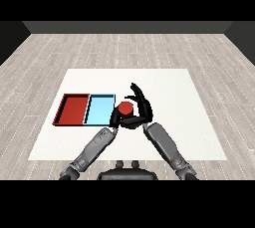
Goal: Pick the red can and put it in the red box
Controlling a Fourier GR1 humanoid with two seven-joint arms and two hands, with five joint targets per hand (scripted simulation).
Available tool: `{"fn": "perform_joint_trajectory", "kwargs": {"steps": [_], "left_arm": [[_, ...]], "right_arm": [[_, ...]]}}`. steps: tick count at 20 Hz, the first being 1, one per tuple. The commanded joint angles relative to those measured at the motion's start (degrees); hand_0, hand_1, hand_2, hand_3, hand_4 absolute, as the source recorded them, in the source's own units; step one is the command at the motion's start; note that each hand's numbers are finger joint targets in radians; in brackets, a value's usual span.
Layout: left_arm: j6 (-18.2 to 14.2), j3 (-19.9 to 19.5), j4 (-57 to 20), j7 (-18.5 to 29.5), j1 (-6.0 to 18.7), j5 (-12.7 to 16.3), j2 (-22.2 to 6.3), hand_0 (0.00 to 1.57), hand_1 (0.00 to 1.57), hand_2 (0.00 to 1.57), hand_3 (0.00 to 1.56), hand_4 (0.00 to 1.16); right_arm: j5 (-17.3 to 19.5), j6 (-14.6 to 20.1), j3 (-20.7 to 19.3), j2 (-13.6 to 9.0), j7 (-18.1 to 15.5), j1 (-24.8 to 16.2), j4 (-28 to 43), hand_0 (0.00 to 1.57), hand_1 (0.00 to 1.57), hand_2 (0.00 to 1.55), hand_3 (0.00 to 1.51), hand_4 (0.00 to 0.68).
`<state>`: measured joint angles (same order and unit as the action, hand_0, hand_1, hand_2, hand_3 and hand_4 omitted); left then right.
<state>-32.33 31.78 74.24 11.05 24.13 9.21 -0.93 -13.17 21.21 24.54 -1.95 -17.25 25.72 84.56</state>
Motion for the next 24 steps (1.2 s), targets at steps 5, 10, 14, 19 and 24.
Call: {"fn": "perform_joint_trajectory", "kwargs": {"steps": [5, 10, 14, 19, 24], "left_arm": [[1.6, -3.0, -0.3, -0.8, -2.4, 0.6, -0.8, 1.57, 1.57, 1.57, 1.49, 1.12], [0.9, -4.8, 3.4, -2.3, -3.7, -1.8, -2.1, 1.57, 1.57, 1.57, 1.46, 1.13], [5.9, -9.6, 4.6, -0.8, -3.9, -0.8, -7.2, 1.57, 1.57, 1.57, 1.47, 1.14], [4.8, -10.8, 13.4, -4.9, -8.6, -3.3, -12.8, 1.57, 1.57, 1.56, 1.46, 1.11], [4.1, -14.6, 13.3, -11.9, -4.0, -6.0, -16.2, 1.57, 1.57, 1.56, 1.42, 1.12]], "right_arm": [[0.2, 0.9, -7.2, -3.3, 5.5, 0.6, 14.0, 0.00, 0.00, 0.00, 0.00, 0.000], [-1.2, -1.4, -12.4, -8.3, 7.1, -6.8, 22.2, 0.00, 0.00, 0.00, 0.00, 0.000], [-3.0, -4.4, -16.0, -8.5, 1.2, -13.1, 19.0, 0.00, 0.00, 0.00, 0.00, 0.000], [-7.2, -10.7, -22.8, -11.4, -2.7, -15.9, 11.7, 0.00, 0.00, 0.00, 0.00, 0.000], [-4.5, -11.9, -22.3, -12.6, -3.2, -21.3, 8.2, 0.00, 0.00, 0.00, 0.00, 0.000]]}}
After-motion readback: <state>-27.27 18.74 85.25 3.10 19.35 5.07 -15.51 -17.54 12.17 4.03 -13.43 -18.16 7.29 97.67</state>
